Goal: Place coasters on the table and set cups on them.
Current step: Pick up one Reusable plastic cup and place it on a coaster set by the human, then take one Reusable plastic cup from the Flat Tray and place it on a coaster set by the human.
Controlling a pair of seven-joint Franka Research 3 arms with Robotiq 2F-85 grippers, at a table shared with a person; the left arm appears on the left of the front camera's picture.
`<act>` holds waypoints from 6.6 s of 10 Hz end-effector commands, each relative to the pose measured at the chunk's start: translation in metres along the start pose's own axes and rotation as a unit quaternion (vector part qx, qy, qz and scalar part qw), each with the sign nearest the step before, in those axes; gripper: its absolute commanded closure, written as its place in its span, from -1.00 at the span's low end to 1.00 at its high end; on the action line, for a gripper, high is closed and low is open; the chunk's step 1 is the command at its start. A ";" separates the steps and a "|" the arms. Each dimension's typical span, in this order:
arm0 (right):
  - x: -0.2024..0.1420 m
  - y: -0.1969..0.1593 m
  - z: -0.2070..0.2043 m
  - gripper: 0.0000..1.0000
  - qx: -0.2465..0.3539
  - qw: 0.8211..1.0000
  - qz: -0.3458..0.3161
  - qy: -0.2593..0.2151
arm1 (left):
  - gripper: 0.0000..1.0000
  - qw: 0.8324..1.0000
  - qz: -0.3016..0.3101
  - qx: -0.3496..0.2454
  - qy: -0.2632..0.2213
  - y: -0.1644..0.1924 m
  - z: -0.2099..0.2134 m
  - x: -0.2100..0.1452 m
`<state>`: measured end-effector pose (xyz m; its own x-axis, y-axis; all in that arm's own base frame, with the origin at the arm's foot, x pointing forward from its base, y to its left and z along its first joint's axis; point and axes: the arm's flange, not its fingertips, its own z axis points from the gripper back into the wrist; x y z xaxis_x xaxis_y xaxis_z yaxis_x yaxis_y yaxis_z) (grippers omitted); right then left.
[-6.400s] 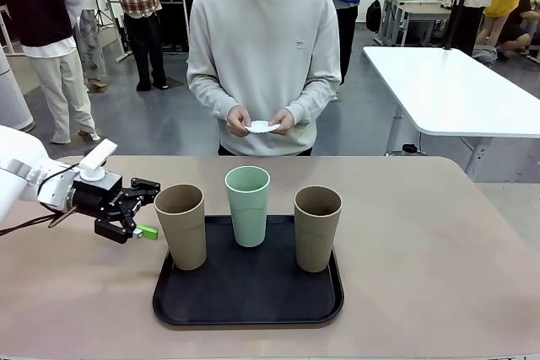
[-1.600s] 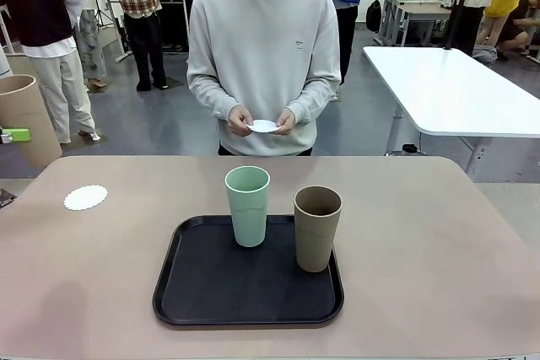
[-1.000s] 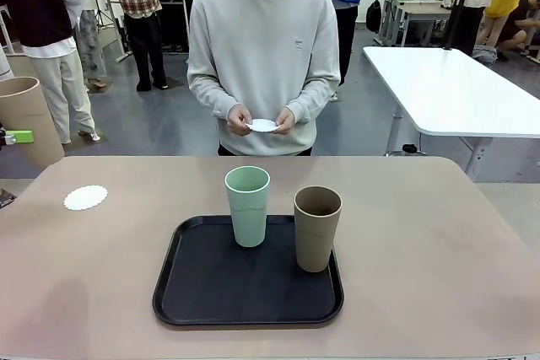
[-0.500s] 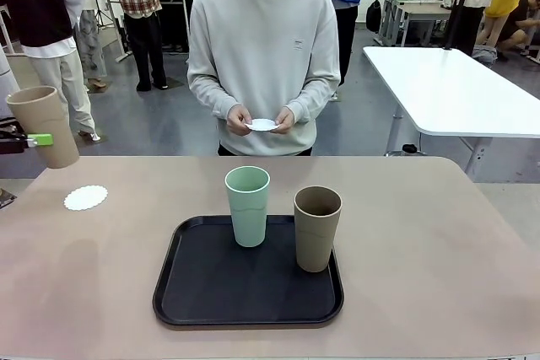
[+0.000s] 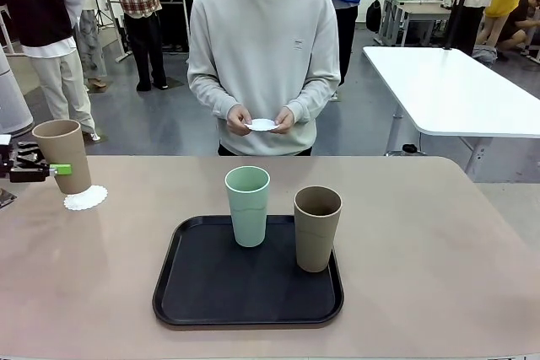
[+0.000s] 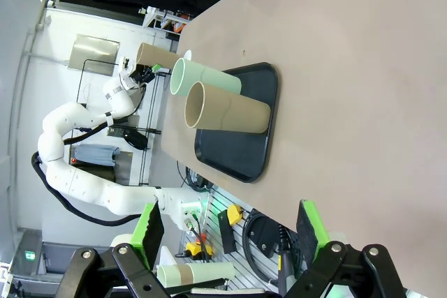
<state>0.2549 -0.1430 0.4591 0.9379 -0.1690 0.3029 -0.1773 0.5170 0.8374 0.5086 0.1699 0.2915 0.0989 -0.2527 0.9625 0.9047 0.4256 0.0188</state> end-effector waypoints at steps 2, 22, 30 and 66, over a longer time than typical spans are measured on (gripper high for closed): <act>0.001 0.000 -0.001 -1.00 0.009 1.000 0.003 0.000 | -0.70 0.999 -0.019 -0.025 -0.007 0.011 -0.001 -0.014; 0.001 0.000 -0.001 -1.00 0.009 1.000 0.003 0.000 | -1.00 0.998 -0.021 -0.052 0.016 0.016 -0.009 -0.033; 0.001 0.000 -0.001 -1.00 0.009 1.000 0.003 0.000 | -1.00 0.979 -0.051 -0.013 0.199 0.010 0.035 -0.004; 0.001 0.000 -0.001 -1.00 0.009 1.000 0.003 0.000 | -1.00 0.861 0.464 -0.020 0.207 -0.212 0.061 0.177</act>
<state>0.2550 -0.1429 0.4590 0.9383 -0.1684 0.3020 -0.1767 0.5172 0.8374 0.3133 0.0683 0.4795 0.9258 -0.1452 0.3490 0.3411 0.7187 -0.6059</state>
